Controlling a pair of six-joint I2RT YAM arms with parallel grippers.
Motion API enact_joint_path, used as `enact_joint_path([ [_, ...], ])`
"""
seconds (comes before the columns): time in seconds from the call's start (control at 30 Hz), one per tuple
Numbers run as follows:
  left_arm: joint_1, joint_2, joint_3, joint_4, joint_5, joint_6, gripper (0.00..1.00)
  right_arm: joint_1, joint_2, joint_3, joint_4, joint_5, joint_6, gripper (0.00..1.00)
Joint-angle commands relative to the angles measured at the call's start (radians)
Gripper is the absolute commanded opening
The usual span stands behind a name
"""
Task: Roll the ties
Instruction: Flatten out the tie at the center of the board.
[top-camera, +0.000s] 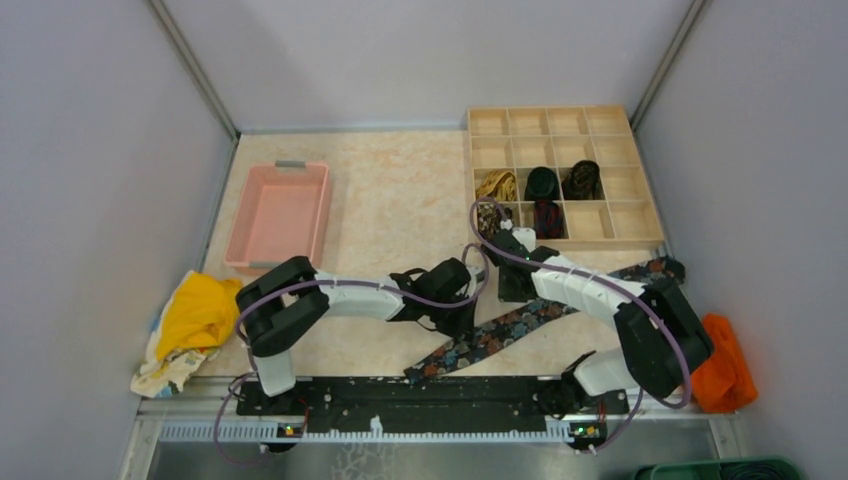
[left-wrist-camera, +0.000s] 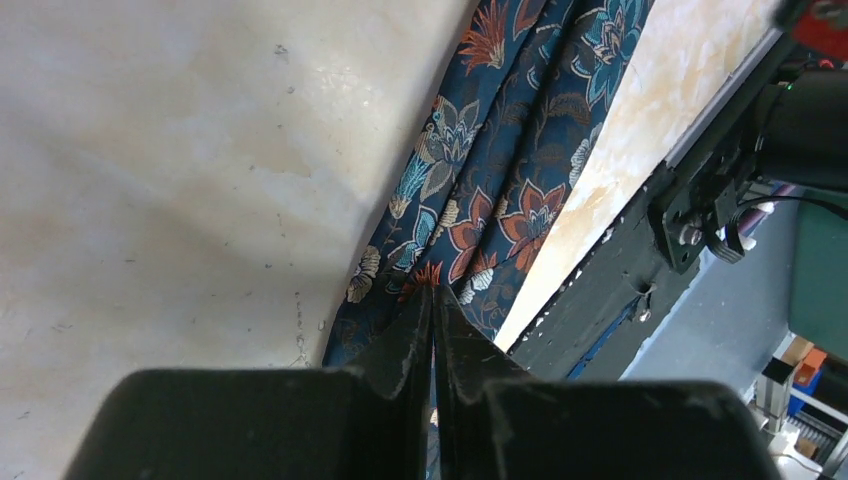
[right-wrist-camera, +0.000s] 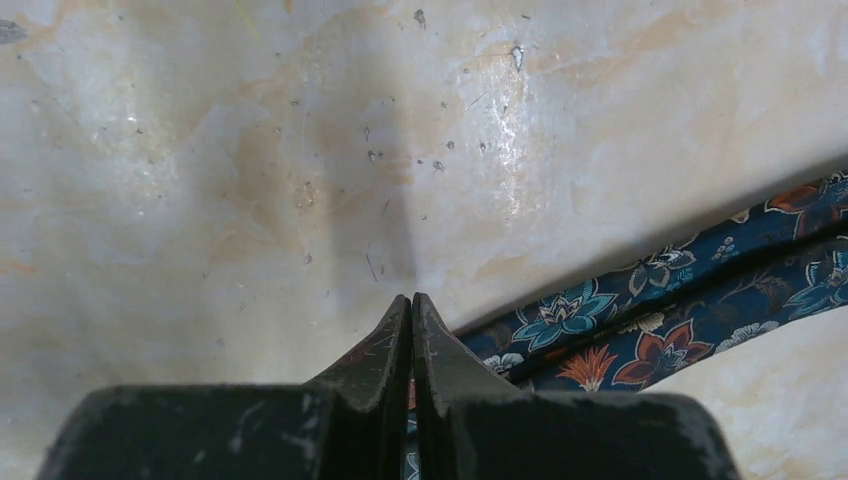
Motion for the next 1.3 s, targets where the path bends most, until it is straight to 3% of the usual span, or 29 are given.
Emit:
enact_joint_path([
  [0.0,-0.008,0.072,-0.027,-0.102,-0.033,0.08,0.09,-0.004,-0.103,0.036,0.017,0.013,-0.044,0.0],
  [0.07,-0.008,0.035,-0.042,-0.119,-0.081,0.078,0.1,-0.004,-0.159,0.023,0.016,0.001,-0.054,0.0],
  [0.2,-0.008,-0.105,-0.086,-0.13,-0.153,0.064,0.16,0.005,-0.268,-0.007,0.002,-0.062,-0.064,0.14],
  [0.37,-0.008,-0.267,-0.116,-0.145,-0.174,0.044,0.45,0.065,-0.34,-0.037,-0.053,-0.134,-0.034,0.23],
  [0.5,-0.008,-0.406,-0.136,-0.143,-0.185,0.058,0.56,0.165,-0.353,-0.093,-0.056,-0.144,0.019,0.3],
  [0.63,-0.007,-0.527,-0.147,-0.182,-0.233,0.063,0.57,0.277,-0.322,-0.107,-0.038,-0.149,0.052,0.33],
  [0.77,-0.006,-0.672,-0.178,-0.24,-0.376,0.035,0.51,0.347,-0.269,-0.1,-0.017,-0.155,0.08,0.33],
  [1.13,-0.005,-0.895,-0.288,-0.278,-0.506,-0.01,0.5,0.377,-0.095,-0.138,0.025,-0.161,0.124,0.32],
  [1.27,-0.005,-0.897,-0.299,-0.277,-0.503,-0.014,0.5,0.378,-0.059,-0.15,0.027,-0.153,0.149,0.23],
])
